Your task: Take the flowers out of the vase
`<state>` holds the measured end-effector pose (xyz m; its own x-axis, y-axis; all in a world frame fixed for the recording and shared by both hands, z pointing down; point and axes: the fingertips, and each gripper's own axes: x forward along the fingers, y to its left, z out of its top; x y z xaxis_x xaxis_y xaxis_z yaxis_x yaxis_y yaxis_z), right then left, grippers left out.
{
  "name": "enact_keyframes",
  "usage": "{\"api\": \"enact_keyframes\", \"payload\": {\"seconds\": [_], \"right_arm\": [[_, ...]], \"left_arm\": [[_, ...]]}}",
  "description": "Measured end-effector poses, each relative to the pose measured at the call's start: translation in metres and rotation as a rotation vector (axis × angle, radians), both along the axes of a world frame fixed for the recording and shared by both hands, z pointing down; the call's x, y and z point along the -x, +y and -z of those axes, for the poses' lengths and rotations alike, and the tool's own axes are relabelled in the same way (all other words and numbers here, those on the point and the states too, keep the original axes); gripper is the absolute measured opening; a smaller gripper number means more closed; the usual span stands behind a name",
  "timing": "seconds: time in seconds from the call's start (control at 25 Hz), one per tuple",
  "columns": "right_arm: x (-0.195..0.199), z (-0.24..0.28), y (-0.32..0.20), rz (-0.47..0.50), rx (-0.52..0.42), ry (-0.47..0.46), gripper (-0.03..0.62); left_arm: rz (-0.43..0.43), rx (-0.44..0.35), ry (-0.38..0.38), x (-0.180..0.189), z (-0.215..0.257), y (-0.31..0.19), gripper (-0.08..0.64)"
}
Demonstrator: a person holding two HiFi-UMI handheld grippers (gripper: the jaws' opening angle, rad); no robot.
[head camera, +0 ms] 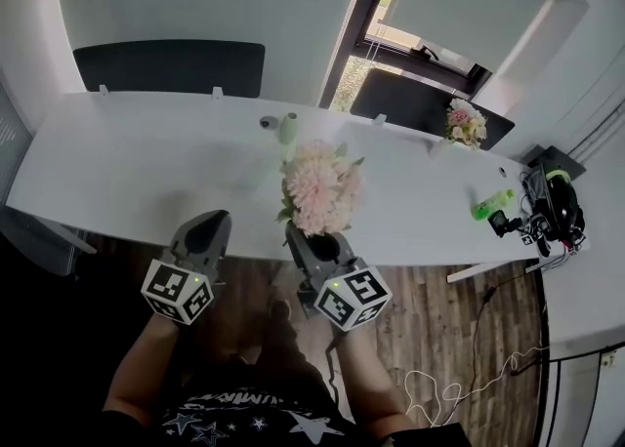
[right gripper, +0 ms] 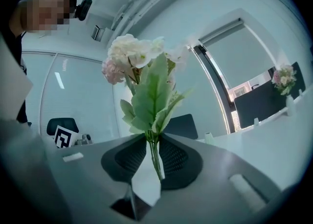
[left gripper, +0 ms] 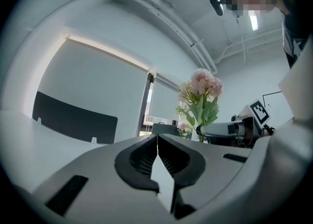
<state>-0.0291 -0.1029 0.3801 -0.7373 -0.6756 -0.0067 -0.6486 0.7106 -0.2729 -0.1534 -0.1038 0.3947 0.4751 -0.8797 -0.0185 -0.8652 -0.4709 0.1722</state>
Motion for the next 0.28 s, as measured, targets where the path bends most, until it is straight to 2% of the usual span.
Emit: {"api": "enact_keyframes", "payload": {"seconds": [0.28], "right_arm": [[0.016, -0.014, 0.051, -0.014, 0.009, 0.029, 0.080]], "left_arm": [[-0.003, 0.017, -0.007, 0.020, -0.016, 0.045, 0.012]]}}
